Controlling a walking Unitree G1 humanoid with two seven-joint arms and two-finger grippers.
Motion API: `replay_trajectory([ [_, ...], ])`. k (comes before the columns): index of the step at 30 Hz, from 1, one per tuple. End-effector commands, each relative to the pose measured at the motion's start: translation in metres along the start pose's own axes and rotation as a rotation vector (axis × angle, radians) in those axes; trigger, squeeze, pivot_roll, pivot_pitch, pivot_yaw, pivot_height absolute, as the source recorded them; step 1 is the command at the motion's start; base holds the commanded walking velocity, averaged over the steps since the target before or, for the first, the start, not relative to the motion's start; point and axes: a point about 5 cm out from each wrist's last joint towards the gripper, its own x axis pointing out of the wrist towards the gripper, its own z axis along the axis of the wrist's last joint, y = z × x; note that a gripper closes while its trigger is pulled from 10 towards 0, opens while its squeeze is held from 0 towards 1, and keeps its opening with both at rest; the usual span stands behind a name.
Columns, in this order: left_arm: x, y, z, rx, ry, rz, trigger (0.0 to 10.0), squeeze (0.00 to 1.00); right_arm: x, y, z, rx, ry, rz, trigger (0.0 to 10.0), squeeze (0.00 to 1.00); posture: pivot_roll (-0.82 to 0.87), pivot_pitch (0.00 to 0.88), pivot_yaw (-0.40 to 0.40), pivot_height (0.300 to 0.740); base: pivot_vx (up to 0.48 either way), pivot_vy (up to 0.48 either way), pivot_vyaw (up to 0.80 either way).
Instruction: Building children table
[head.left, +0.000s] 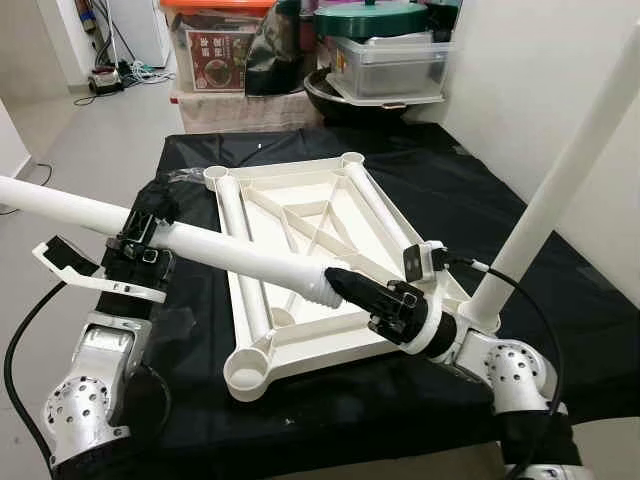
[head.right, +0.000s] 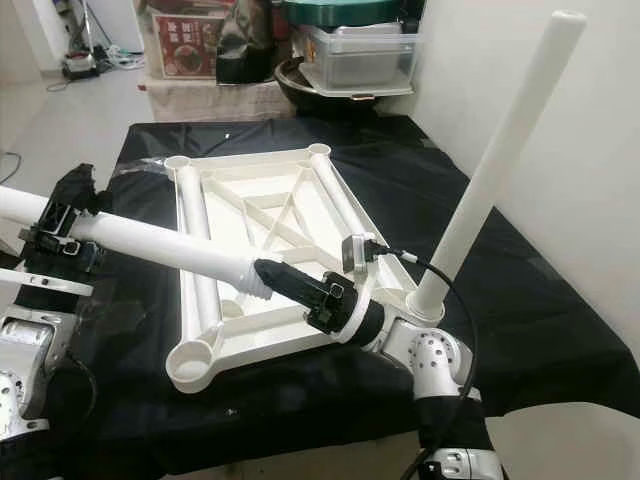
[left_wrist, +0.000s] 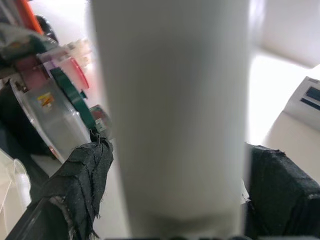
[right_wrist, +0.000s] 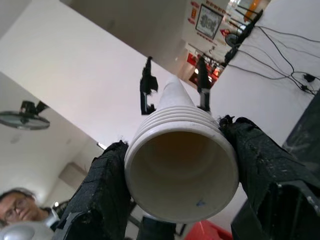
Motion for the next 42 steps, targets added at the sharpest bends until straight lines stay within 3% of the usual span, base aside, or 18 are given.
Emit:
replay_trajectory([
  [1, 0.001, -0.004, 0.008, -0.008, -0.017, -0.023, 10.0, 0.00, -0.002, 0.003, -0.001, 0.006, 0.020, 0.032, 0.0, 0.00, 0.00, 0.000, -0.052, 0.740, 0.000, 0.000, 0.00],
  [8, -0.009, -0.008, 0.017, -0.012, 0.016, -0.048, 10.0, 0.00, -0.007, 0.002, 0.003, -0.017, 0.068, 0.023, 0.0, 0.00, 0.00, 0.000, -0.052, 0.740, 0.000, 0.000, 0.00],
  [9, -0.011, -0.010, 0.017, -0.014, 0.032, -0.061, 7.4, 0.00, -0.007, 0.002, 0.004, -0.019, 0.077, 0.021, 0.0, 0.00, 0.00, 0.000, -0.052, 0.740, 0.000, 0.000, 0.00],
  [10, -0.012, -0.012, 0.017, -0.016, 0.043, -0.070, 1.9, 0.00, -0.008, 0.002, 0.004, -0.019, 0.081, 0.019, 0.0, 0.00, 0.00, 0.000, -0.052, 0.740, 0.000, 0.000, 0.00],
  [11, -0.014, -0.013, 0.016, -0.019, 0.049, -0.075, 0.0, 0.00, -0.007, 0.002, 0.004, -0.023, 0.085, 0.019, 0.0, 0.00, 0.00, 0.000, -0.052, 0.740, 0.000, 0.000, 0.00],
  [33, -0.020, -0.030, 0.007, -0.087, 0.086, -0.194, 0.0, 0.00, -0.007, -0.004, 0.007, -0.059, 0.090, -0.022, 0.0, 0.00, 0.01, 0.000, -0.055, 0.740, 0.000, 0.000, 0.00],
  [34, -0.019, -0.033, 0.008, -0.088, 0.082, -0.207, 0.0, 0.00, -0.008, -0.010, 0.006, -0.071, 0.098, -0.086, 10.0, 1.00, 0.01, 0.000, -0.056, 0.740, 0.000, 0.000, 0.00],
  [42, -0.020, -0.039, 0.018, -0.059, 0.056, -0.221, 0.0, 0.00, -0.029, -0.016, 0.017, -0.102, 0.103, -0.189, 10.0, 1.00, 0.00, 0.000, -0.059, 0.740, 0.000, 0.000, 0.00],
])
